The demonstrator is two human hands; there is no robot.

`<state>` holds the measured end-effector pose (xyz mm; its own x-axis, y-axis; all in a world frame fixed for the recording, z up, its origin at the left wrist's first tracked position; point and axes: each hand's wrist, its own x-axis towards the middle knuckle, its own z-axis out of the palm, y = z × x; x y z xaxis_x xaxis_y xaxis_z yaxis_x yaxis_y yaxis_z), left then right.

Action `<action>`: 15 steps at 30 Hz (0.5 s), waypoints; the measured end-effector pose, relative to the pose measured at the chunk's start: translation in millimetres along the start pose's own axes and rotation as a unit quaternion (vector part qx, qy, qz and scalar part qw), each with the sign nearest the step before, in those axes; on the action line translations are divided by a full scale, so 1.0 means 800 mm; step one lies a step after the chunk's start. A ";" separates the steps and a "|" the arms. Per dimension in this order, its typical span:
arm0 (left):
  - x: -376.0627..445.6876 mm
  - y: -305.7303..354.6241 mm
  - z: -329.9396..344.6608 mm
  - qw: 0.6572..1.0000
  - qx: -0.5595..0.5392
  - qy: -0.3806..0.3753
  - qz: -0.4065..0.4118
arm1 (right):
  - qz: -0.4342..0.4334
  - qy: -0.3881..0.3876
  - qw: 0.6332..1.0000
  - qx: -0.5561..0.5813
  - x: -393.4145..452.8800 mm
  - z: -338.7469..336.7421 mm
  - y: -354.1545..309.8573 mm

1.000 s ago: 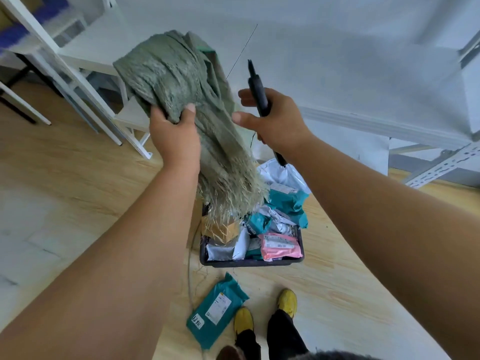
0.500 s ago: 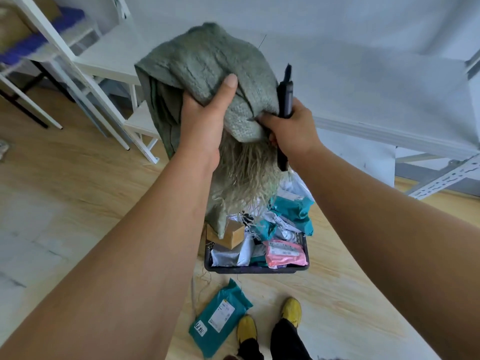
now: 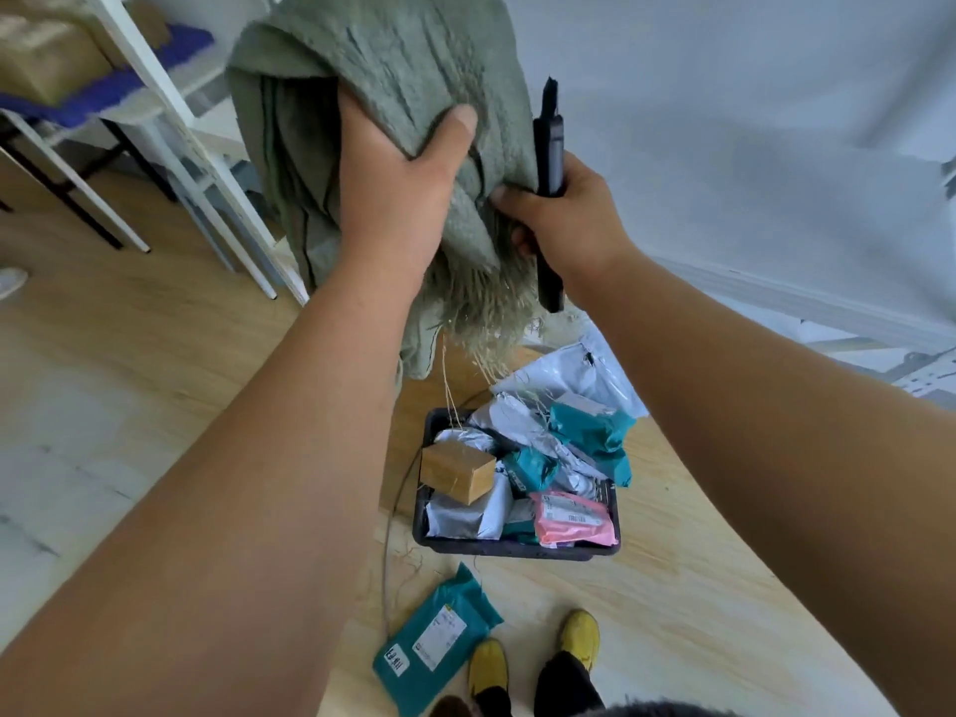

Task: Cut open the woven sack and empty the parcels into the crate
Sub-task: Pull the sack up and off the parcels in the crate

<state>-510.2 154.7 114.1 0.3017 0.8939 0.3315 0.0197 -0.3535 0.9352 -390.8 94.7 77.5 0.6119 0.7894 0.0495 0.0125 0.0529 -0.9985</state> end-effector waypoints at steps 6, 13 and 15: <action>-0.001 -0.031 -0.063 0.989 0.121 0.075 -0.051 | 0.036 -0.101 0.991 -0.075 0.007 0.056 0.032; -0.023 -0.062 -0.150 0.942 0.273 0.183 -0.072 | 0.065 -0.222 0.971 -0.053 -0.013 0.146 0.069; -0.033 -0.068 -0.180 0.921 0.315 0.217 -0.070 | 0.075 -0.255 0.963 -0.049 -0.023 0.173 0.076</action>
<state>-656.5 189.9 72.5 -0.1526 0.9204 0.3599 0.6200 -0.1945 0.7601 -510.5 168.0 19.3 0.1441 0.9827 -0.1161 0.0439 -0.1236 -0.9914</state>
